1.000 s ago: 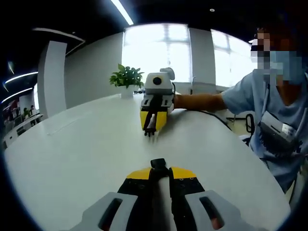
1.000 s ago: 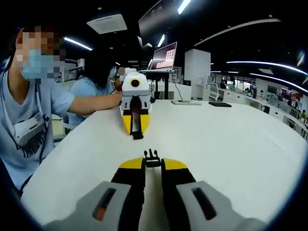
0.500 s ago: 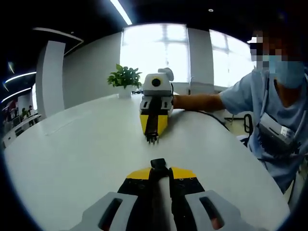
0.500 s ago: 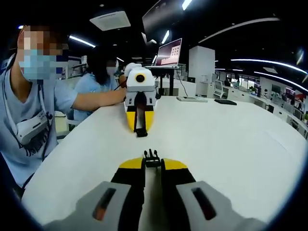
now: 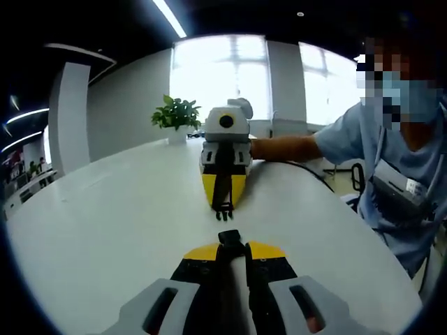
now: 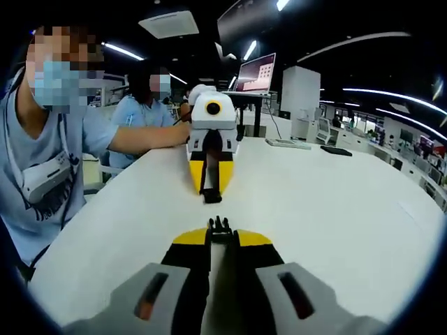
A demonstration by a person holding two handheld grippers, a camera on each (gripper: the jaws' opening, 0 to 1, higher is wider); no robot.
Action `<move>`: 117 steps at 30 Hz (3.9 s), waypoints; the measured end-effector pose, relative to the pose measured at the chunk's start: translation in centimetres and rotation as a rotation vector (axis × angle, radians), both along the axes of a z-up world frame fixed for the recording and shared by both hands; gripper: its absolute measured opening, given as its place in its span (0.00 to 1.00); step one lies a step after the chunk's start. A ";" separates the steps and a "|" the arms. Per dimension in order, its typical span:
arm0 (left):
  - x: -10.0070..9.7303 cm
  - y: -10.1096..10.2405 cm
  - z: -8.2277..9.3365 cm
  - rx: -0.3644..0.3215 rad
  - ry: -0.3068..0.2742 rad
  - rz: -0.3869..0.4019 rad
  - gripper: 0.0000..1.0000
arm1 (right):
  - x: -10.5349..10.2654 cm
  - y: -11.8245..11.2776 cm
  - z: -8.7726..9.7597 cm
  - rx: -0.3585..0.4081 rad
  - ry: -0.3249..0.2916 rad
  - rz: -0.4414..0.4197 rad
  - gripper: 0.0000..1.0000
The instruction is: Snap the two parts of the plastic buckle together until the buckle closes and remains connected.
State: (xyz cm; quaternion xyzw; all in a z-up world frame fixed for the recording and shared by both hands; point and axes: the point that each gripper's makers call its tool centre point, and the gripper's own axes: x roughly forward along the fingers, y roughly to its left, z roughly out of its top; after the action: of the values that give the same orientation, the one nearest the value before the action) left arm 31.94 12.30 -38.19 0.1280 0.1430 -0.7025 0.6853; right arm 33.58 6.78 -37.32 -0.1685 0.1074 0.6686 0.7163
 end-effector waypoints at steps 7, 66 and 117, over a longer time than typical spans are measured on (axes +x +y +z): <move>-0.3 -0.1 0.0 -0.008 -0.003 -0.012 0.11 | 0.1 -0.1 0.3 0.016 0.010 -0.001 0.12; -0.6 -0.5 0.1 -0.003 -0.017 -0.014 0.12 | -0.8 1.3 0.4 0.019 -0.001 0.001 0.12; -1.6 -1.0 0.0 -0.005 -0.018 -0.057 0.11 | -2.1 2.1 0.1 -0.003 -0.051 0.076 0.12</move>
State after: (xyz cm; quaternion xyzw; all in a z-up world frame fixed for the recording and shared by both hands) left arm 30.37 11.26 -38.16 0.1364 0.1315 -0.7209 0.6666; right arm 31.51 8.89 -37.22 -0.1904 0.0834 0.6907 0.6926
